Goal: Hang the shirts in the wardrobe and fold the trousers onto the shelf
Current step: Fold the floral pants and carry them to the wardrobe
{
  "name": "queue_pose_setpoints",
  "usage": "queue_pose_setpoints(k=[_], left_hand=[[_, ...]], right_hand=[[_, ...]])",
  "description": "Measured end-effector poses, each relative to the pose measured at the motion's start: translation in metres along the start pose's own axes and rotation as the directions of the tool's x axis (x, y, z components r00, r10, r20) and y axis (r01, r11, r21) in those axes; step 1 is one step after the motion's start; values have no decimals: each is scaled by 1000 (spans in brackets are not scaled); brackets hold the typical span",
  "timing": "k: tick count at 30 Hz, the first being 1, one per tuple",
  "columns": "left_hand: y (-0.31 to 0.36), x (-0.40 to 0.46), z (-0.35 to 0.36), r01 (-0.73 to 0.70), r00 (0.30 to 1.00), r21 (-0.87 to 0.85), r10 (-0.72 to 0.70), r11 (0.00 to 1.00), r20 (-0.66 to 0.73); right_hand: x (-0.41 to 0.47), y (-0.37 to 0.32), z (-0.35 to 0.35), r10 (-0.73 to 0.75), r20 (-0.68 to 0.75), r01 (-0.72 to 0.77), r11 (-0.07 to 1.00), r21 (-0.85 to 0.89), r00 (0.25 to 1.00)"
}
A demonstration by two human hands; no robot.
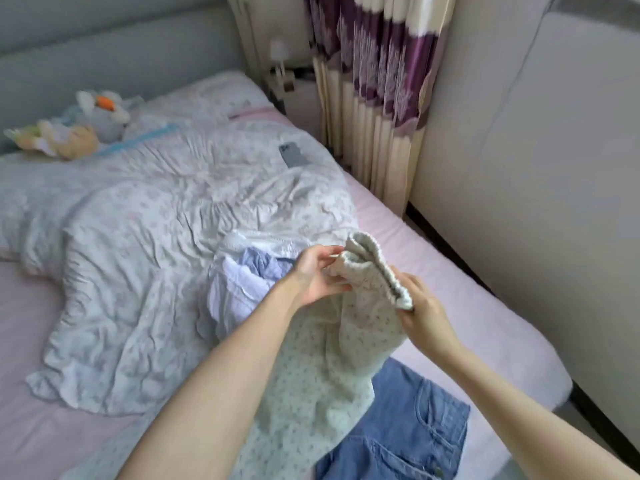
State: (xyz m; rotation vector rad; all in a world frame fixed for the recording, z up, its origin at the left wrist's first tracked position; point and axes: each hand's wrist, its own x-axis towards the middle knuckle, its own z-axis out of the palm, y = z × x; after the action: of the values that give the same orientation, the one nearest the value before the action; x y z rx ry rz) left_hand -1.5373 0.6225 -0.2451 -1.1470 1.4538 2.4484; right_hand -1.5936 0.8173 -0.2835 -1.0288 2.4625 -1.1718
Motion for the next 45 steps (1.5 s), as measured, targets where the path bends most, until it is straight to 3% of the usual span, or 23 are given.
queue_pose_setpoints(k=[2, 5, 8, 9, 10, 13, 14, 16, 18, 20, 22, 24, 26, 27, 29, 31, 34, 36, 39, 41, 43, 45], left_hand=[[-21, 5, -25, 66, 997, -134, -70, 989, -26], [-78, 3, -62, 56, 985, 194, -22, 979, -169], [-130, -2, -89, 78, 954, 478, 73, 875, -291], [-141, -2, -94, 68, 954, 558, 110, 827, -280], [-152, -1, -99, 77, 953, 641, 132, 763, -271], [-166, 4, -99, 135, 940, 781, 169, 610, -295], [-168, 7, -98, 118, 926, 795, 223, 596, -305], [-168, 8, -96, 74, 863, 853, 396, 516, -314], [-170, 9, -96, 158, 782, 949, 553, 273, -289], [-159, 10, -91, 213, 765, 956, 575, 200, -290], [-162, 8, -84, 236, 788, 913, 485, 334, -381], [-175, 1, -78, 163, 835, 762, 324, 627, -445], [-186, -12, -72, 60, 903, 334, 91, 941, -419], [-188, -21, -71, 45, 937, 83, -13, 996, -349], [-191, -37, -77, 38, 982, -269, -85, 962, -166], [-198, -47, -95, 17, 994, -431, -63, 902, -94], [-211, -63, -128, 15, 987, -549, -100, 836, -125], [-223, -67, -145, 22, 959, -567, -178, 823, -221], [-237, -75, -165, -13, 886, -571, -256, 821, -388], [-244, -78, -172, -44, 836, -537, -263, 842, -481], [-253, -76, -174, -53, 694, -390, -247, 919, -676], [-259, -79, -169, -65, 529, -178, -117, 982, -841]], right_hand=[[-17, 10, 18, -125, 108, 137, 984, -113, 986], [-43, 17, 54, -246, 389, 353, 906, -232, 888], [-72, 32, 88, -149, 715, 415, 885, -211, 683], [-78, 39, 96, -119, 746, 370, 911, -180, 655], [-84, 45, 103, -98, 729, 283, 949, -136, 678], [-79, 57, 110, 10, 364, -1, 1000, -24, 932], [-72, 63, 114, 79, 253, -69, 997, -45, 964], [-57, 75, 117, 220, 232, -208, 975, -75, 948], [-41, 89, 125, 321, 414, -322, 944, -71, 852], [-24, 93, 123, 352, 511, -436, 899, 49, 784], [-15, 90, 123, 386, 511, -492, 867, 83, 768], [-16, 77, 122, 387, 442, -434, 901, 4, 809], [-27, 52, 119, 315, 336, -329, 944, -17, 888], [-37, 38, 118, 259, 301, -272, 962, 4, 918], [-60, 8, 118, 127, 309, -140, 990, 18, 943], [-82, -12, 124, 10, 380, -10, 1000, -2, 925], [-106, -29, 150, -102, 545, 186, 977, -100, 832], [-113, -34, 172, -113, 648, 219, 972, -86, 753], [-118, -40, 194, -144, 723, 82, 989, 120, 676], [-119, -38, 203, -80, 694, -67, 981, 182, 716], [-121, -31, 207, -26, 649, -147, 966, 211, 760], [-124, -26, 215, -45, 625, -108, 973, 205, 779]])
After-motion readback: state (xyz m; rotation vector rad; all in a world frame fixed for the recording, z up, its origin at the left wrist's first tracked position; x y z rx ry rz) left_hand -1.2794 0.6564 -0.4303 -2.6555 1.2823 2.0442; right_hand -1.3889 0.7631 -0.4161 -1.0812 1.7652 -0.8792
